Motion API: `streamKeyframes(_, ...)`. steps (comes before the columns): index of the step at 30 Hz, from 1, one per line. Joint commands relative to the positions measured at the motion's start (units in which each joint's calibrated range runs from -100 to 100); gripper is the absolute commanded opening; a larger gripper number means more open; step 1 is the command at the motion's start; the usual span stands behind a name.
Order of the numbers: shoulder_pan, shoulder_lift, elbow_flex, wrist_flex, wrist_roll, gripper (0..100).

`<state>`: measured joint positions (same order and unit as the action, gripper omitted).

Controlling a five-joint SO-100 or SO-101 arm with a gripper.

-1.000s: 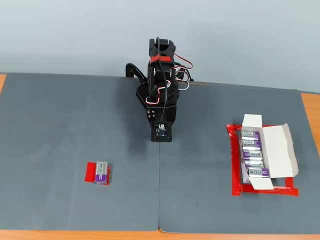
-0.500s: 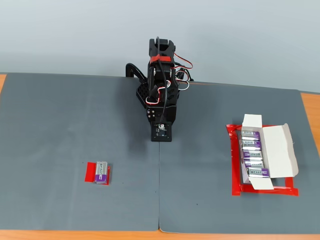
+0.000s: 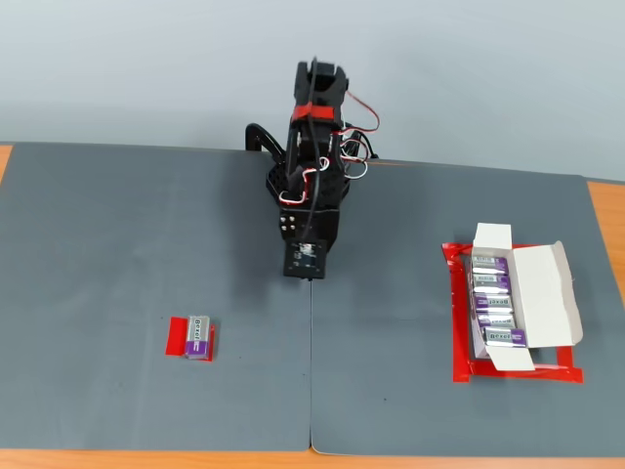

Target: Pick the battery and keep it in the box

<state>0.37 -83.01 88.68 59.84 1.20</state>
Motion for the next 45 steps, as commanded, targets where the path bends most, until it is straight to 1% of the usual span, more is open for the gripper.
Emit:
streamKeyframes(1,3.2,11.7,-9.4,-8.6,0.2,2)
streamKeyframes(5,6.7,24.8,-18.4,-14.5,0.2,2)
streamKeyframes(15,12.1,47.4,-39.7,-15.1,0.6,2)
streamKeyframes(24,13.9,60.1,-51.6,-15.1,8.1,2)
streamKeyframes(31,16.2,68.0,-57.6,-14.8,13.6,2)
streamKeyframes(34,17.1,70.7,-58.2,-14.5,15.0,2)
streamKeyframes(37,17.9,72.3,-58.2,-14.4,15.0,3)
streamKeyframes(39,18.2,72.8,-58.2,-15.0,15.0,8)
streamKeyframes(43,18.2,74.2,-58.2,-14.9,15.0,25)
streamKeyframes(45,18.3,75.2,-58.2,-14.9,15.0,31)
